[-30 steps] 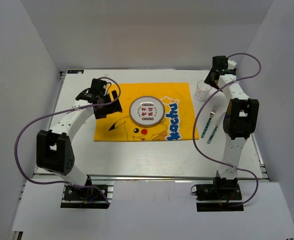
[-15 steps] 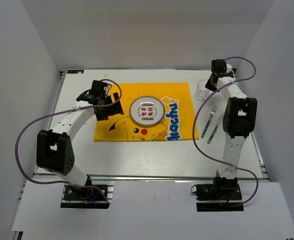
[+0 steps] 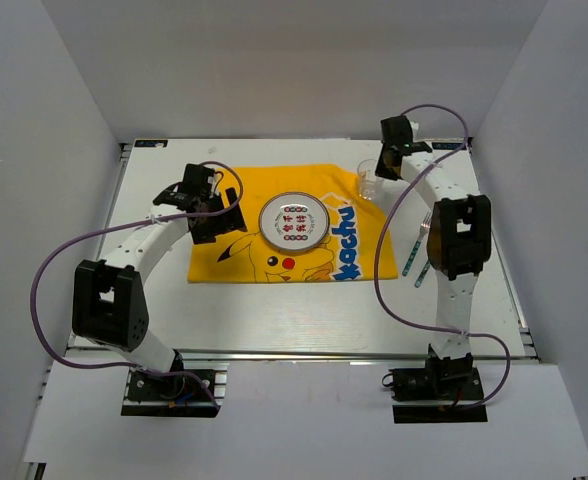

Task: Set the dinner table for one person

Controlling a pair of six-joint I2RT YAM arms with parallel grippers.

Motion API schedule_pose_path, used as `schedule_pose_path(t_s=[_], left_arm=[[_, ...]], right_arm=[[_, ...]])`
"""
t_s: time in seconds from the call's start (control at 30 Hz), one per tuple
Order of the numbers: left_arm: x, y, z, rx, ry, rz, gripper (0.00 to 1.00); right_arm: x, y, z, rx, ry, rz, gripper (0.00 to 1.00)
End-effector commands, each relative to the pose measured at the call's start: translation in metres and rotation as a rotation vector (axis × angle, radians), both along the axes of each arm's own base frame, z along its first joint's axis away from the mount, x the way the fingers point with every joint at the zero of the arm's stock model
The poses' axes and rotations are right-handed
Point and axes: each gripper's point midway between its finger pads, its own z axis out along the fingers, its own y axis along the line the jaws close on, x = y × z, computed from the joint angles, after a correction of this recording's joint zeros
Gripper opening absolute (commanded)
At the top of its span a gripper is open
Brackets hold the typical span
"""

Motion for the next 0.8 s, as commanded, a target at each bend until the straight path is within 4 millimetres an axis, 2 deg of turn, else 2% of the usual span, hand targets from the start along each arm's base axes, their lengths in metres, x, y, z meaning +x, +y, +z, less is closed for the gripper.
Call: schedule_pose_path(t_s=[0.0, 0.03, 0.13, 0.17, 0.27, 0.3, 0.33, 0.37, 0.43, 0.47, 0.57, 0.63, 0.77], left_arm=[[0.000, 0.002, 0.017, 0.001, -0.055, 0.013, 0.98], [0.001, 0.002, 0.018, 0.000, -0.057, 0.013, 0.98], [0.000, 0.003, 0.019, 0.002, -0.063, 0.013, 0.98], [0.000, 0.003, 0.018, 0.002, -0.061, 0.013, 0.98], [0.000, 0.001, 0.019, -0.007, -0.064, 0.006, 0.98], [-0.001, -0.001, 0.019, -0.015, -0.062, 0.002, 0.98], [0.000, -0.001, 0.019, -0.018, -0.062, 0.000, 0.98], [0.000, -0.002, 0.020, -0.021, -0.065, -0.002, 0.98], [-0.001, -0.002, 0.021, -0.025, -0.067, -0.002, 0.98], [-0.001, -0.002, 0.022, -0.025, -0.070, -0.003, 0.98], [-0.002, -0.001, 0.022, -0.022, -0.071, -0.003, 0.98], [-0.001, -0.001, 0.023, -0.021, -0.076, -0.003, 0.98], [-0.001, -0.003, 0.022, -0.026, -0.072, -0.009, 0.98]], right_arm=[[0.015, 0.021, 0.047, 0.007, -0.105, 0.046, 0.00], [0.014, 0.030, 0.046, 0.000, -0.105, 0.057, 0.00], [0.016, 0.018, 0.059, -0.049, -0.140, -0.018, 0.00], [0.017, 0.014, 0.076, -0.061, -0.187, -0.047, 0.00], [0.021, 0.007, 0.107, -0.067, -0.270, -0.064, 0.00], [0.021, 0.009, 0.111, -0.075, -0.266, -0.036, 0.00], [0.029, 0.015, 0.124, -0.069, -0.291, -0.028, 0.00], [0.026, 0.022, 0.122, -0.061, -0.259, 0.005, 0.00], [0.031, 0.033, 0.130, -0.029, -0.262, 0.048, 0.00], [0.030, 0.043, 0.118, -0.013, -0.231, 0.080, 0.00], [0.029, 0.050, 0.091, 0.009, -0.179, 0.105, 0.00], [0.029, 0.050, 0.071, 0.009, -0.141, 0.105, 0.00], [0.032, 0.051, 0.047, 0.016, -0.100, 0.109, 0.00]])
